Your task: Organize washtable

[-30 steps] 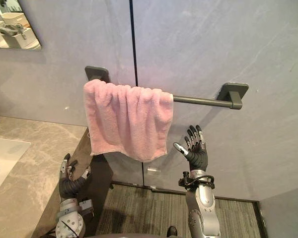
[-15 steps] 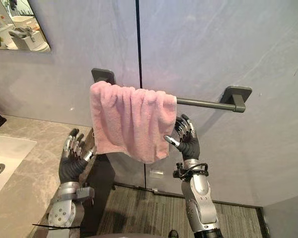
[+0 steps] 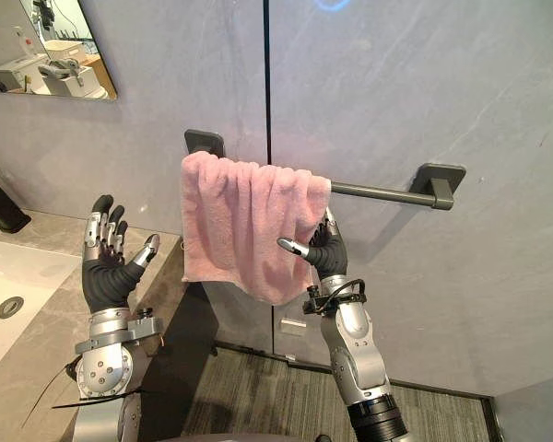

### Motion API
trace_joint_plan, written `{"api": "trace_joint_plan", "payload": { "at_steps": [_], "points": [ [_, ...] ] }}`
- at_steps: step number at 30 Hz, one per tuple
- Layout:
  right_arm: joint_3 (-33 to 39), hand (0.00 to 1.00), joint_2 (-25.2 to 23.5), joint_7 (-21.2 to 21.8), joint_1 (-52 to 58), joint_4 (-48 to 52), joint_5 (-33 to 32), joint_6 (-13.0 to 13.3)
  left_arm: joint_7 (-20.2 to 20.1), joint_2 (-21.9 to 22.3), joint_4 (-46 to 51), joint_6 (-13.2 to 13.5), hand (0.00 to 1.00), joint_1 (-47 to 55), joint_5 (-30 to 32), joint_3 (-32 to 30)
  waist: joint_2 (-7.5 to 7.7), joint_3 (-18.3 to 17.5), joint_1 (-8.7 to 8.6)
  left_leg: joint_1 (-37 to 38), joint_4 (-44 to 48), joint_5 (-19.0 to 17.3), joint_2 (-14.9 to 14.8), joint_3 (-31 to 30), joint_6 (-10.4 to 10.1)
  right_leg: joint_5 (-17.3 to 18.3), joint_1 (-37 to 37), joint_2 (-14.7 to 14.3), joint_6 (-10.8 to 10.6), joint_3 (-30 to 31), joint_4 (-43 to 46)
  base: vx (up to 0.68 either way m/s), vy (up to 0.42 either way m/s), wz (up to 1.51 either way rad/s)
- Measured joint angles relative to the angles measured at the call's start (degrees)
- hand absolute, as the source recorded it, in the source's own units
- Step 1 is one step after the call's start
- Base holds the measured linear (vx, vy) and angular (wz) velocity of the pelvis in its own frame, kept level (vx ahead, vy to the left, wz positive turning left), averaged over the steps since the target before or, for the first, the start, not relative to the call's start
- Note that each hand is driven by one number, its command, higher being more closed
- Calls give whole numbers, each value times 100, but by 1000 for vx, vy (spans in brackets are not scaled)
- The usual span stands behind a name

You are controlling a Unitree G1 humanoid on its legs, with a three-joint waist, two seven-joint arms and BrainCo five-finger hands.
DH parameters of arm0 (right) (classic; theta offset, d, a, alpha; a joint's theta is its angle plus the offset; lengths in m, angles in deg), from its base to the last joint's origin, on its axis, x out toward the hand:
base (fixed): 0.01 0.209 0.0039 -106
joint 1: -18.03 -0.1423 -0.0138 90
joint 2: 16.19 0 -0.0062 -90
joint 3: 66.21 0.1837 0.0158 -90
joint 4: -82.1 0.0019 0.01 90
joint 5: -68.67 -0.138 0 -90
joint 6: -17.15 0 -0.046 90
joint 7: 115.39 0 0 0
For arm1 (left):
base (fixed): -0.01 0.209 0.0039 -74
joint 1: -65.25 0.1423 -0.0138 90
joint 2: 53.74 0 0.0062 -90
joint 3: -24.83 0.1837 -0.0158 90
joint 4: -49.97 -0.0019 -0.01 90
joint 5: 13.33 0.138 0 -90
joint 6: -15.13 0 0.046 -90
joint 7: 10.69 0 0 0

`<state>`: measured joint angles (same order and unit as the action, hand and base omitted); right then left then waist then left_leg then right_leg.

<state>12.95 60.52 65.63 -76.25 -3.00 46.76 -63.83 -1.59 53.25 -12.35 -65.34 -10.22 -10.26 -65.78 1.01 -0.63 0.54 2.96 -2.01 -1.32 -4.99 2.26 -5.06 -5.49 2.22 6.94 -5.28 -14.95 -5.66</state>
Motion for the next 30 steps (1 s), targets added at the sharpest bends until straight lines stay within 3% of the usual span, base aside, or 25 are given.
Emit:
{"api": "trace_joint_plan", "payload": {
  "at_steps": [3,9,22,30],
  "points": [
    [-53,0,2,53,-184,-105,1,-64,-271,-97,-2,-173,0,-7,-129,23,4,2,-13,-15,-5,-1,-9,102,1,-18,-77,-14,11,92,0,-22,-4,-18],
    [-101,0,-15,59,-323,-155,-8,-118,-407,-135,-109,-362,0,-370,-153,107,9,4,-1,-17,-18,-2,-9,126,1,-22,-94,-15,7,117,0,-2,-1,-1],
    [-101,0,-172,54,-541,-170,-71,-178,-284,-196,-1188,-566,0,-1354,-233,242,36,22,-11,-17,-38,-2,-9,270,1,-71,-191,-20,13,239,0,-24,-7,-6],
    [-161,0,-219,156,-556,-169,-353,-165,-220,-191,-1557,-689,0,-1479,-354,214,80,54,-117,-15,-99,-2,-11,344,1,-84,-261,-31,15,302,0,-9,-5,-3]
  ]
}}
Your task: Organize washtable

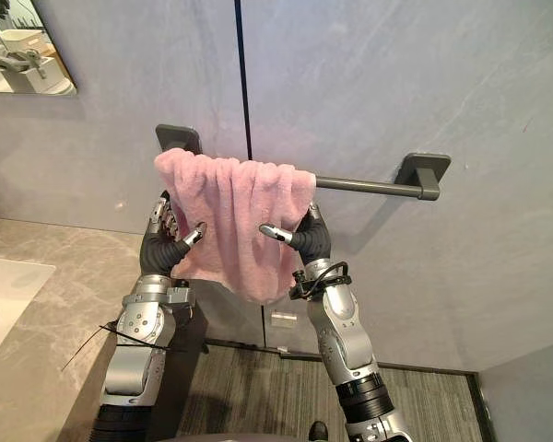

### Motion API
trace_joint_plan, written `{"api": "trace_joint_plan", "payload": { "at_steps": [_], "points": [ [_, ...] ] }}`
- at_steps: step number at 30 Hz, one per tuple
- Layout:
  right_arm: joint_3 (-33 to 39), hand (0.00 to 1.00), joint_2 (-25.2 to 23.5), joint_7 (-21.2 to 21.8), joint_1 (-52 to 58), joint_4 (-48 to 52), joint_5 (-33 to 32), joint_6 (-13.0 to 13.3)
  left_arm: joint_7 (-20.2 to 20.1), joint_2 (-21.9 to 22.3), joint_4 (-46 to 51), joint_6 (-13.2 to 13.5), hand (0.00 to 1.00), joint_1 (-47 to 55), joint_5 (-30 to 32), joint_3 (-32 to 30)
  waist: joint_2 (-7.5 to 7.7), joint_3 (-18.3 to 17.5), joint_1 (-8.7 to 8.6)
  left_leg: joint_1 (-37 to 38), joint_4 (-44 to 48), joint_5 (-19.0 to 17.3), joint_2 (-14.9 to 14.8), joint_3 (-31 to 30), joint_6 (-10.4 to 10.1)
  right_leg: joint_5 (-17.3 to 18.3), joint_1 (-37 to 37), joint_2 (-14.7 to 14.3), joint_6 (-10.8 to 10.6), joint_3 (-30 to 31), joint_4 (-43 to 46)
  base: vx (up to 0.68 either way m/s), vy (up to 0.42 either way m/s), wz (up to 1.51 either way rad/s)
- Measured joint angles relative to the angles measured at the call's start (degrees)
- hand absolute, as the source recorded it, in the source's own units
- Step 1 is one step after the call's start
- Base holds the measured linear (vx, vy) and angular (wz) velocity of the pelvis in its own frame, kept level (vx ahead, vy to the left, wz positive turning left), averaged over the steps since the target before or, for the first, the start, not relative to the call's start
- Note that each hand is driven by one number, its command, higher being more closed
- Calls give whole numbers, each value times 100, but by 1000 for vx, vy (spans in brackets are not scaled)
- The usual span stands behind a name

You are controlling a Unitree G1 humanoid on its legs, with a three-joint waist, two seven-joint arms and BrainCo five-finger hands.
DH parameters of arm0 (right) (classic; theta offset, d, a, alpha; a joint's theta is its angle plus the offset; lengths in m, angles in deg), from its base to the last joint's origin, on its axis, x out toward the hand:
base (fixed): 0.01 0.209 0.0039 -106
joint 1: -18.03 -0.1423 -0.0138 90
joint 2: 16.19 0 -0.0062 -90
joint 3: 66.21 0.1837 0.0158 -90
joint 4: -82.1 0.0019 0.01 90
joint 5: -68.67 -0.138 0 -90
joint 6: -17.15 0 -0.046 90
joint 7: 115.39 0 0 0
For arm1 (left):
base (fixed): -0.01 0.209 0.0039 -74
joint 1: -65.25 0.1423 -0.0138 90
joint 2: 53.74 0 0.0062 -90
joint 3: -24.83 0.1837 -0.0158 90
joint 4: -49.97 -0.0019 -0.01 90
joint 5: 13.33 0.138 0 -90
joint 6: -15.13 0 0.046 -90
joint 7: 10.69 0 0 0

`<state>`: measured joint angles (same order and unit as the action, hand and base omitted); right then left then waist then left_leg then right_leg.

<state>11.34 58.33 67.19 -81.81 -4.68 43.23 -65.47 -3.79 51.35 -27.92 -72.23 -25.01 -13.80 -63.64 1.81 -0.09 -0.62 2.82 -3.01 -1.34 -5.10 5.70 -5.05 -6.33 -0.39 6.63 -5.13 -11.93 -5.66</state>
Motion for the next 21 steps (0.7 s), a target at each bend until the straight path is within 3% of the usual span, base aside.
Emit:
{"api": "trace_joint_plan", "payload": {
  "at_steps": [1,2,15,21],
  "points": [
    [-3,0,-1,9,0,0,-53,1,27,-11,-35,1,0,-35,0,-19,14,9,1,3,0,0,-1,2,0,0,0,-1,0,14,0,0,0,0],
    [-3,100,-5,10,0,0,-121,2,68,-21,-82,1,100,-101,0,-40,29,18,10,2,0,0,-1,3,0,-1,0,-1,0,29,0,0,0,0],
    [-53,100,-20,0,-1,7,-142,11,137,-43,-381,1,100,-565,-112,-115,8,69,-37,-1,-8,-1,2,94,1,-30,-65,-6,1,101,1,-23,-8,-4],
    [260,100,-11,-25,-1,10,189,45,330,-29,-380,34,100,-576,-105,-200,-12,94,-26,85,-18,-1,6,83,1,-29,28,0,1,96,1,-11,-2,0]
  ]
}}
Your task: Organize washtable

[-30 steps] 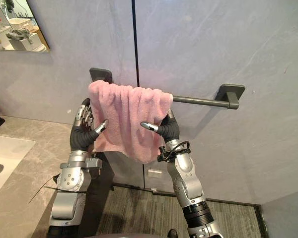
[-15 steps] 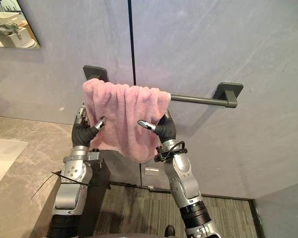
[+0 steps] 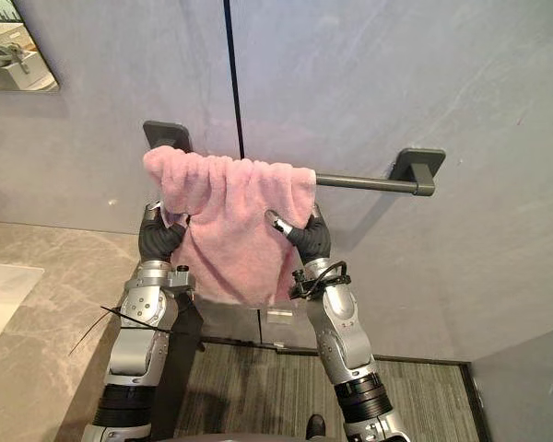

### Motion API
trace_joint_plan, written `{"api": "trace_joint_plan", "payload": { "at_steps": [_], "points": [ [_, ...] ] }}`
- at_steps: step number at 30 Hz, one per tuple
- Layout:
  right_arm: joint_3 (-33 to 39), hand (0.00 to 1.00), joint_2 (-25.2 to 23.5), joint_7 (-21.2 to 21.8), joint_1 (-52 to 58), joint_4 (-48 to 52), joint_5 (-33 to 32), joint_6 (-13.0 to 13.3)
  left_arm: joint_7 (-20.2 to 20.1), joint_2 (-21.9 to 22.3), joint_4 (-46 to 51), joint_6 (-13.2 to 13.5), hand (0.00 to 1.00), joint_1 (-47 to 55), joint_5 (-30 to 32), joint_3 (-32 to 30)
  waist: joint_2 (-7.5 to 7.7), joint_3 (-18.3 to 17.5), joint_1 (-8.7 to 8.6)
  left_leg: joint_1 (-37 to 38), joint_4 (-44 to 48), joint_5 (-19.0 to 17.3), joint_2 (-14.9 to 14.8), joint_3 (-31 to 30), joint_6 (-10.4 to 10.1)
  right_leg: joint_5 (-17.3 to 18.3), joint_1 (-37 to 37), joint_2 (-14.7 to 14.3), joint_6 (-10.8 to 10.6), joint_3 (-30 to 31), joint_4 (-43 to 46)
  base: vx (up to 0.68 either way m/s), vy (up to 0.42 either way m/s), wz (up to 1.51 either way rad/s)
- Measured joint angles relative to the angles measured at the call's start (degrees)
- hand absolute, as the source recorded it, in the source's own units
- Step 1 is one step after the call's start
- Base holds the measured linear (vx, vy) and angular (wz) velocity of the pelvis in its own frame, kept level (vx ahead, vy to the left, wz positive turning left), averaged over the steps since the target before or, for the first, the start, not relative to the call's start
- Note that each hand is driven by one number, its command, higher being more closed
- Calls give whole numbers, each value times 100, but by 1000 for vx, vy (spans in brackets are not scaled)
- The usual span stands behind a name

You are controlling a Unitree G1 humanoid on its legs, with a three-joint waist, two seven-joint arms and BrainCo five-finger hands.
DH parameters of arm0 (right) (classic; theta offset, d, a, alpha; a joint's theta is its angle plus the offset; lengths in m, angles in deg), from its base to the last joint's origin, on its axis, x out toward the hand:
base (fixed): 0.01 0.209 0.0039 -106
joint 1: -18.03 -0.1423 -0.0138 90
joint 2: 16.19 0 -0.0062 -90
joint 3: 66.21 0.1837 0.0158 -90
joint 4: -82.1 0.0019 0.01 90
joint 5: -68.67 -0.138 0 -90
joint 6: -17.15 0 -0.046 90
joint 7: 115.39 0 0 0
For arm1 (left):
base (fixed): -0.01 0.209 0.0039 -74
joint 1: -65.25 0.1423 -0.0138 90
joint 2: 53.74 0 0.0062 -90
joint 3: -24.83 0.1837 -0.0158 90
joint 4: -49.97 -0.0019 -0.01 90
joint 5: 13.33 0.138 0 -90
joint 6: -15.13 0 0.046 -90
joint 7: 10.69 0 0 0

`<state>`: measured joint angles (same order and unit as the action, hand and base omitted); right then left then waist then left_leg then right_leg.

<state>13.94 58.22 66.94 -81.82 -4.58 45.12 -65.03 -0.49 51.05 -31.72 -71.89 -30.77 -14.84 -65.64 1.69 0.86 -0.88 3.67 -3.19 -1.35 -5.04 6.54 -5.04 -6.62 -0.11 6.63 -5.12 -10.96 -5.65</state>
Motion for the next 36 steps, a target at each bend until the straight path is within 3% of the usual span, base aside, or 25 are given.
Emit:
{"api": "trace_joint_plan", "payload": {
  "at_steps": [12,24,25,29,33,36],
  "points": [
    [680,100,7,-100,-333,-329,413,13,-35,106,12,73,100,-210,7,34,-60,46,-31,8,-1,3,11,-9,2,-2,9,9,-3,-2,0,-16,-3,0],
    [916,100,-17,-107,-433,-408,620,79,-260,191,12,75,100,-304,6,44,-128,179,-141,80,0,2,14,-8,3,2,78,12,-8,12,0,-24,-7,0],
    [921,100,-39,-107,-430,-403,639,106,-259,212,12,77,0,-312,6,41,-134,199,-145,86,0,2,14,-7,3,2,81,10,-8,14,0,0,0,0],
    [1179,100,-164,-113,-427,-415,815,191,-254,210,12,97,0,-312,4,-17,-123,257,-145,96,0,2,16,1,3,2,88,12,-9,15,1,-19,-7,-1],
    [1833,100,-176,-400,-396,-423,840,295,-208,194,12,138,0,-294,-28,-470,-122,258,-142,97,-12,2,21,2,3,1,88,18,-12,11,0,0,0,0],
    [2059,100,-81,-543,-395,-448,842,302,-206,151,12,143,0,-225,-185,-478,-121,257,-143,110,-54,12,23,8,12,1,82,20,-13,8,0,0,0,0]
  ]
}}
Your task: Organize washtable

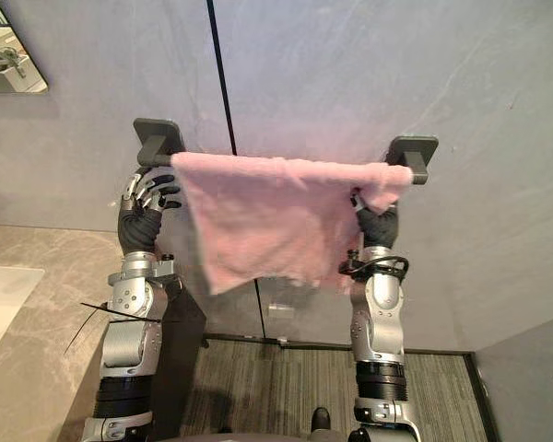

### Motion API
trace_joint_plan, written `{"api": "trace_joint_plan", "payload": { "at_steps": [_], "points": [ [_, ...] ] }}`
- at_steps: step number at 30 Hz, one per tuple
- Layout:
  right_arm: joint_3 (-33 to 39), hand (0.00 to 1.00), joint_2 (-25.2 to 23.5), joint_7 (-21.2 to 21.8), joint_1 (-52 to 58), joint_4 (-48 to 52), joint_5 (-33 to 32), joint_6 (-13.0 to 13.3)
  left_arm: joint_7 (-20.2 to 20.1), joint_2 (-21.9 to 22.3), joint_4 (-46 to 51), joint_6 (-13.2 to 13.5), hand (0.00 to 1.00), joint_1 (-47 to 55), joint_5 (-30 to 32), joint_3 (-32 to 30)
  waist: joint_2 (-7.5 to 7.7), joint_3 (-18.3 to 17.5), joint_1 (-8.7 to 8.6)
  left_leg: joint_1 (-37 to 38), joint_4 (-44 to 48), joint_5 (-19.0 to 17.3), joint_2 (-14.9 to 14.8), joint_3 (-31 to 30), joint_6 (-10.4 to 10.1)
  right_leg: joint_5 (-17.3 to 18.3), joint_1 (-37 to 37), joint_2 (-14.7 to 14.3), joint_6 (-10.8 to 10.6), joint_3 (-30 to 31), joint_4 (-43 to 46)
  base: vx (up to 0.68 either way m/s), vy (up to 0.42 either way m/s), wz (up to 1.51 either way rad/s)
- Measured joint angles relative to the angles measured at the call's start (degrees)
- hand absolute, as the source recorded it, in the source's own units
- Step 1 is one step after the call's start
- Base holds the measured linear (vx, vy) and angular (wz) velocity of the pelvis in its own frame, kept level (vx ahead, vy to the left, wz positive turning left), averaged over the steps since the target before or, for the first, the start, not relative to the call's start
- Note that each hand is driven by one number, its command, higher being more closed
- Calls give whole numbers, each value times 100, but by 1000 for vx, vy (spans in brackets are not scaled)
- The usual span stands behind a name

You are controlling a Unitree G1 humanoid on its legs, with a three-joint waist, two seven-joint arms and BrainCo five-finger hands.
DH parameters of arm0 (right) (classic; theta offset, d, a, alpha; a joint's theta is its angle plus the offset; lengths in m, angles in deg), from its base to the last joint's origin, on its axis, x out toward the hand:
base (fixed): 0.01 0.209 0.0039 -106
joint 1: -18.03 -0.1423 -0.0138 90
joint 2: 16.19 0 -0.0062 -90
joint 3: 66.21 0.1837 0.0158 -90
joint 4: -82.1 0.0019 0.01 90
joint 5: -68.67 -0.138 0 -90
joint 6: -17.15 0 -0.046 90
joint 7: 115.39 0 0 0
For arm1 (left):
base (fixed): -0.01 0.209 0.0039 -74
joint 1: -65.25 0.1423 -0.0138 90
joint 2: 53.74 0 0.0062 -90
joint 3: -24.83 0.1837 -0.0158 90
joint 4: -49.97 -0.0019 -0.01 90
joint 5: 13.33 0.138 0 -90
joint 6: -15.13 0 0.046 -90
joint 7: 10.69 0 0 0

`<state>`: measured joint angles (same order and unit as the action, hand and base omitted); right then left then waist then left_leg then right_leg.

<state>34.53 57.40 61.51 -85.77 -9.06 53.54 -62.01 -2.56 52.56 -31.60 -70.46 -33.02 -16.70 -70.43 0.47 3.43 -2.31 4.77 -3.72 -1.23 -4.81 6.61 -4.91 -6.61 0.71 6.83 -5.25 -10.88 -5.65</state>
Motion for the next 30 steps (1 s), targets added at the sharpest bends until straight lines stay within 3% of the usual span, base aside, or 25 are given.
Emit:
{"api": "trace_joint_plan", "payload": {
  "at_steps": [2,3,8,9,11,12,25,28,30],
  "points": [
    [40,100,54,-31,9,-19,4,1,-7,5,2,12,0,15,-82,7,1,0,-2,5,-6,0,1,4,0,-1,-2,0,-1,0,0,0,0,0],
    [40,100,83,-34,20,-20,5,4,-7,5,2,21,100,16,-108,7,1,-1,-1,6,-6,0,1,4,0,-5,-1,0,-6,0,0,0,0,0],
    [47,100,87,-37,20,-60,6,5,-30,4,8,46,100,51,-120,8,3,-2,-2,12,-5,2,3,12,2,-7,0,2,-8,4,0,0,0,0],
    [48,100,87,-37,20,-78,6,6,-31,4,8,47,0,51,-120,7,4,-3,-2,13,-4,2,3,13,2,-8,1,3,-9,5,0,0,0,0],
    [49,100,87,-37,20,-81,7,5,-34,4,8,47,0,51,-120,8,4,-3,-2,13,-4,2,3,14,2,-8,1,3,-9,5,0,0,0,0],
    [49,0,87,-37,20,-83,7,6,-34,4,8,47,0,51,-120,7,5,-3,-2,13,-4,2,3,14,3,-8,1,3,-10,5,0,0,0,0],
    [122,0,83,37,297,-349,-10,-2,-205,5,66,54,0,324,-161,42,5,-3,-4,20,16,2,0,30,3,-9,4,0,-10,18,0,0,0,0],
    [122,0,76,96,622,-742,-10,-177,-336,17,67,52,0,606,-171,123,5,-3,0,19,13,1,-4,33,3,-9,1,-4,-10,18,0,0,0,0],
    [91,0,65,130,1034,-1137,-9,-464,-486,61,67,44,0,904,-171,142,-1,0,7,13,8,1,-10,32,3,-8,-6,-9,-10,18,0,0,0,0]
  ]
}}
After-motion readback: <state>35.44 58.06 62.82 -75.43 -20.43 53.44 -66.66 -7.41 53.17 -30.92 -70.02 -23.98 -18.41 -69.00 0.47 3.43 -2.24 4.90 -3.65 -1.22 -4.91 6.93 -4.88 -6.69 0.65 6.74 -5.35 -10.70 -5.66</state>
